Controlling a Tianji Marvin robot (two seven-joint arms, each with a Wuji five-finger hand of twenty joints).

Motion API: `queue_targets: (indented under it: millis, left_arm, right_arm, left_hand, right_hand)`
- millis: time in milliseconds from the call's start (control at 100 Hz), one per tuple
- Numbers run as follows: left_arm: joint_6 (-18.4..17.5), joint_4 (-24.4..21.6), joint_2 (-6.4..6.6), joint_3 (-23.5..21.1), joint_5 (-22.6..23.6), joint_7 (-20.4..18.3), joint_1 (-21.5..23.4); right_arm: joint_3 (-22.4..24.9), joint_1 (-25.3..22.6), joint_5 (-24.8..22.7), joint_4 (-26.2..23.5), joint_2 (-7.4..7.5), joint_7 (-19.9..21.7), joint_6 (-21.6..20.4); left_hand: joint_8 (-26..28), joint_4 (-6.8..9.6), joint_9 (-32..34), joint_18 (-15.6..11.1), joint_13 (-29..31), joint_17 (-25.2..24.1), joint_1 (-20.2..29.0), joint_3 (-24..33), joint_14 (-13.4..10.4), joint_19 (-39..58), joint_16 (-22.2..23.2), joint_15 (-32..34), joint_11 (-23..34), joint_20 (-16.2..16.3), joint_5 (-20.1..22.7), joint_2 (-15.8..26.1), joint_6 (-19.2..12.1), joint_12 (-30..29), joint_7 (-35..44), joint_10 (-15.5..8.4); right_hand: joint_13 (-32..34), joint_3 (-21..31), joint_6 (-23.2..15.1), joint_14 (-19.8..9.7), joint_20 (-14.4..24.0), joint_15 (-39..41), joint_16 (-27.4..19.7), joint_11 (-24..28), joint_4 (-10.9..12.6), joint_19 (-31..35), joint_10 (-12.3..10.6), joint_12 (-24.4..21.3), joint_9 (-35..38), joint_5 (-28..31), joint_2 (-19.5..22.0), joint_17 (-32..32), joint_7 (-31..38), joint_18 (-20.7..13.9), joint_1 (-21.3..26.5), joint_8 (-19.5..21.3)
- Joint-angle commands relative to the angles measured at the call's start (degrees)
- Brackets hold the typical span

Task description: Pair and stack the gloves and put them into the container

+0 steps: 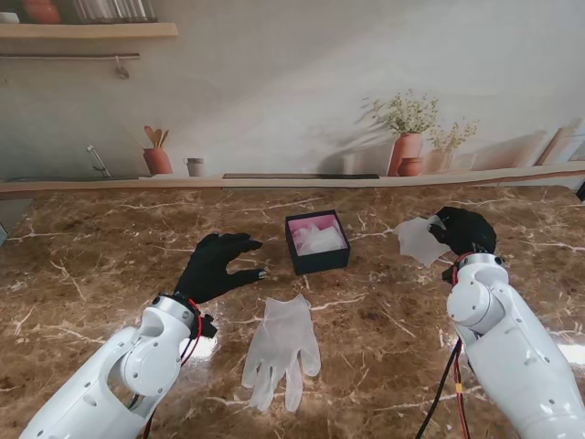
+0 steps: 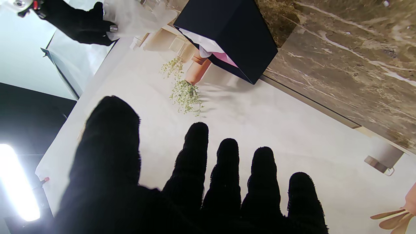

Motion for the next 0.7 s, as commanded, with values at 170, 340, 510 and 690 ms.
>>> queue_targets:
  millis: [170,340,510,690]
  left_arm:
    - [-1.51,-2.69,0.72,-0.95,3.67,-0.23,1.61]
    - [-2.33,-4.34,0.97,-1.46,5.17,-0.29,2.40]
    - [-4.10,-5.20,1.19,-1.78,6.53,-0.16,2.68]
    - [-8.22,-5.34,1.40,-1.55,9.50,1.61,2.48]
  right_arm:
    - [2.13,-9.03,5.99,-14.29,-0.87,3.80,-0.35]
    - [2.60,-14.36,7.05,-23.21,-0.71,6.34,0.75]
    - [1.87,-19.05,8.36,-30.60,-0.80,7.32,1.99]
    - [-0.04,-23.61,12.01,-38.27,-1.65,6.34,6.40]
  left_hand:
    - [0.83,1.63,1.48,1.23,-0.21,-0.89,2.80,-1.66,-1.45,0.92,-0.19,-1.88,-0.60,2.75,0.82,0.17,-2.89,-0.63,1.57,-0.36]
    - [1.01,1.63,1.60,1.70,0.02,-0.85,3.21,-1.58,-1.43,1.85,-0.09,-1.89,-0.64,3.29,0.78,-0.36,-3.30,-0.64,1.93,-0.58]
    - [0.98,1.73,1.36,1.98,-0.04,-0.93,4.04,-1.20,-1.56,2.83,-0.06,-2.02,-0.68,3.81,-0.22,-1.30,-3.87,-0.63,1.84,-0.66]
    - [-0.03,-0.47,-0.61,2.08,-1.33,-1.40,-5.33,21.82,-0.96,2.23,0.51,-1.95,-0.74,5.48,-4.07,-9.13,-6.66,-0.61,1.13,-1.22]
  right_hand:
    - [15.63,3.27,1.15,1.03,-3.84,6.86,2.33,4.01,-1.21,13.75,0.42,1.20,7.81,1.30,-1.16,13.27,3.55,0.02,1.53,-4.42]
    - [22.99,4.57,2.38,1.15,-7.88,11.06,3.37,7.15,-0.89,17.38,0.16,2.16,13.44,3.39,-4.05,21.36,4.50,-0.27,1.14,-7.97]
    - [24.08,5.38,3.92,0.38,-9.22,21.11,7.41,10.71,-1.20,23.08,0.86,3.31,17.91,5.15,-6.50,24.99,5.96,0.28,1.59,-10.74]
    - [24.15,3.98,4.75,-0.09,-10.11,27.14,8.29,12.24,-0.93,25.33,1.44,3.78,20.06,6.26,-7.41,28.27,6.79,0.12,3.23,-13.50]
